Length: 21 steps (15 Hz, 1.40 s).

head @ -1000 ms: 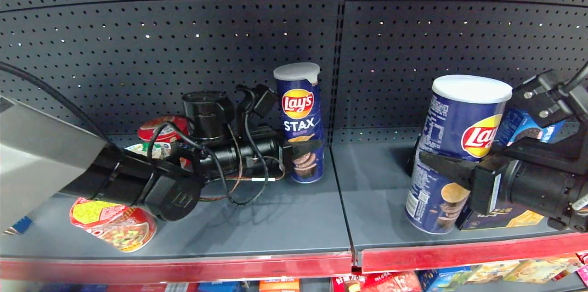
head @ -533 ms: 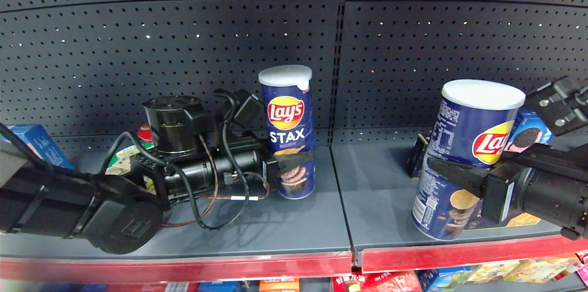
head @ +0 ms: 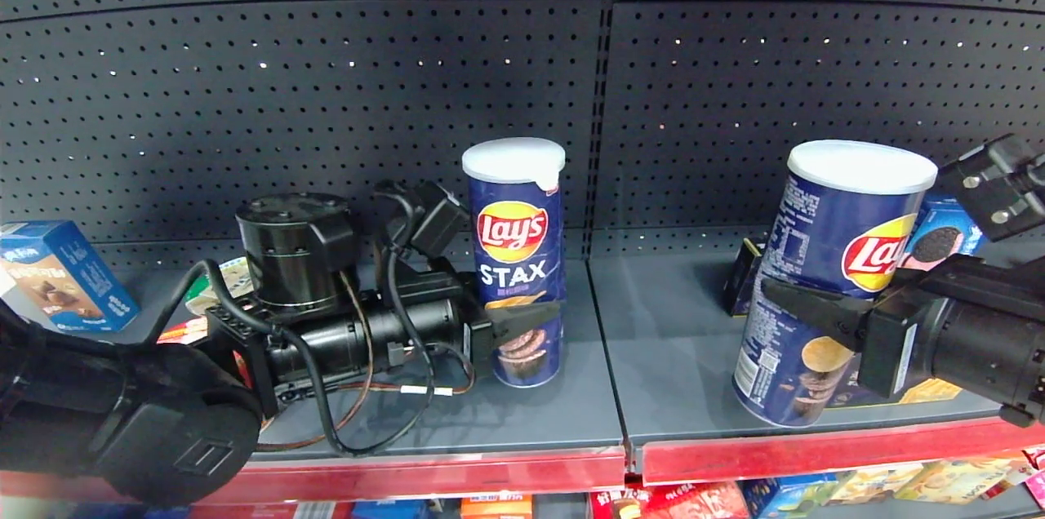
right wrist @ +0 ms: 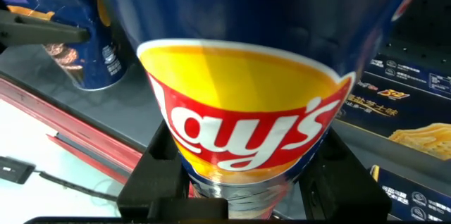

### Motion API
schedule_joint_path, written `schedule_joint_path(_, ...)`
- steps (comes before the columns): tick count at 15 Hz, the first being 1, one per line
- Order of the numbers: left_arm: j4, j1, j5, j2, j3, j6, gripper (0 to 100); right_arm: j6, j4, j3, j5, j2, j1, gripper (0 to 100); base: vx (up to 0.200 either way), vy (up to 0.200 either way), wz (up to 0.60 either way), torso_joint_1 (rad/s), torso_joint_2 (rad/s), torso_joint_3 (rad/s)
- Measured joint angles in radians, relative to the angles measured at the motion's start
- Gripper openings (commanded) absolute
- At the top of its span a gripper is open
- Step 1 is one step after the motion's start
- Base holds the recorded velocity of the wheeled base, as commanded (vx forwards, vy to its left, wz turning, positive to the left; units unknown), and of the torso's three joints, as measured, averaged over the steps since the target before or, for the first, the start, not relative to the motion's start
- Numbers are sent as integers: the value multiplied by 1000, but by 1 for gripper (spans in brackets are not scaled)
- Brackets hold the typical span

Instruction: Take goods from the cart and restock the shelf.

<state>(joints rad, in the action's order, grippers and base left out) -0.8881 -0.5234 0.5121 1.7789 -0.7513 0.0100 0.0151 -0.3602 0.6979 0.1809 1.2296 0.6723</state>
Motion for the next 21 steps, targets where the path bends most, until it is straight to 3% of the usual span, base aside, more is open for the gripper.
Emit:
schedule_joint_path(1,-1,-12,-29,1,2,0,0,0,0,0,0,0,0,0,0,0,0,0,0,0)
schedule_joint_path(6,-42,-37,-36,20,45,-3,0,0,-1,8,0,4,-1,0,0,0,0,0,0,0)
schedule_joint_path(11,-142,-9,-34,67,109,0,0,0,-1,9,-1,6,-2,0,0,0,0,0,0,0)
schedule_joint_path(21,-148,8,-34,82,150,-3,0,0,-4,8,-1,9,-4,0,0,0,0,0,0,0)
